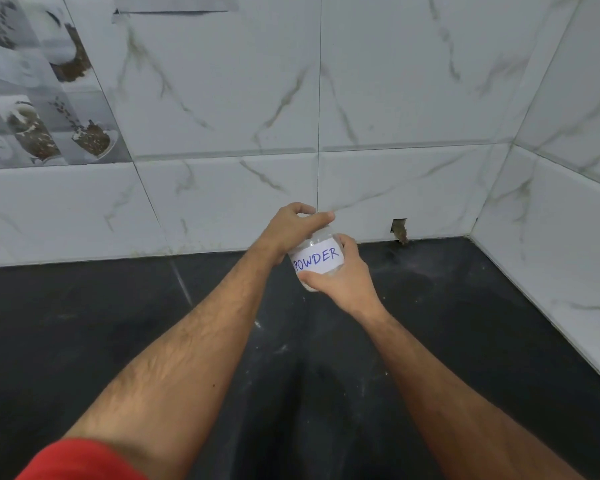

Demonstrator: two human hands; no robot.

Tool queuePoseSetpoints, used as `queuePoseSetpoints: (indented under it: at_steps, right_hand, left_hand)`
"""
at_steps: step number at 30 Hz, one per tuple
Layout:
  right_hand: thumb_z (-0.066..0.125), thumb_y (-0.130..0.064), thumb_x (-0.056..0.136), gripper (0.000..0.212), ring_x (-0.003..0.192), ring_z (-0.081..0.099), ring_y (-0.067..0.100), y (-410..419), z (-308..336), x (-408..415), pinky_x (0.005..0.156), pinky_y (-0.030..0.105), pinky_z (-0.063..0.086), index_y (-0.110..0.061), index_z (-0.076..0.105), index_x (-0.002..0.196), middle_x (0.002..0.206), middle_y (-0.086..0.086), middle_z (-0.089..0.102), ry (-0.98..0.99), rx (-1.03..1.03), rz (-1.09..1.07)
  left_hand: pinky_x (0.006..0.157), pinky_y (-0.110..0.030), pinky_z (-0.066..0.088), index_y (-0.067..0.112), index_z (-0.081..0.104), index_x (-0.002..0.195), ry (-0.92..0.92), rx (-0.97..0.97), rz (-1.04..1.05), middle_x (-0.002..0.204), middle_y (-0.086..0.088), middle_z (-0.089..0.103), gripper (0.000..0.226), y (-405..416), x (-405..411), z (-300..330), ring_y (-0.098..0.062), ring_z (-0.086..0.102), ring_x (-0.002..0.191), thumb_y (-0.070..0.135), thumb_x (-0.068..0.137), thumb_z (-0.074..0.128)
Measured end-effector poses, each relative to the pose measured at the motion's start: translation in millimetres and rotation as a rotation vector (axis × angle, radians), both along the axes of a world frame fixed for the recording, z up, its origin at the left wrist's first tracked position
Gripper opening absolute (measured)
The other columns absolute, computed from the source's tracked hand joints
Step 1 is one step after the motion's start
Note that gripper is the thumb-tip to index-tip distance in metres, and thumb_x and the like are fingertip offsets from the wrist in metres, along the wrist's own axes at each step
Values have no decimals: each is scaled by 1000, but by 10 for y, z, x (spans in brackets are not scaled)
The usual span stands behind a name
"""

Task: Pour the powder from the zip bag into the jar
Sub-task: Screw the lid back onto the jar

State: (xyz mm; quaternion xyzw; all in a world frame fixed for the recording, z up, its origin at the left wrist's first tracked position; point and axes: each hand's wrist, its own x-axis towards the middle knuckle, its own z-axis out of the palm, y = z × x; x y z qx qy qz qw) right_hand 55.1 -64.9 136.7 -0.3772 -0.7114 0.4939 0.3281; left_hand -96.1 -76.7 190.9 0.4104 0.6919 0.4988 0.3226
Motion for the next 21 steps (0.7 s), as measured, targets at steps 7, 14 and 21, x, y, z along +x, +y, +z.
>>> queuePoseSetpoints:
  at_steps: [7,14,21]
  right_hand:
    - [90,-26,68,82,93,63,4,35,-15,11,66,12,49,-27,41,134,103,-18,60,-10,12,24]
    - [90,-26,62,80,103,66,12,72,-110,-32,77,23,56,-23,46,129,111,-7,64,45,-35,66]
    - [91,-24,56,83,105,70,17,4,-312,-29,87,35,59,-15,51,129,116,4,70,120,-110,74]
  left_hand:
    - [75,-34,56,17,66,91,-79,92,-38,87,-3,73,27,-33,17,-20,-16,67,76,34,74,80]
    - [80,-38,58,18,63,103,-41,81,-57,92,-6,74,33,-105,46,23,-19,70,82,31,79,81]
    - [112,-44,42,22,36,145,-332,75,-43,133,-12,60,74,-332,-15,-133,-23,60,121,73,91,41]
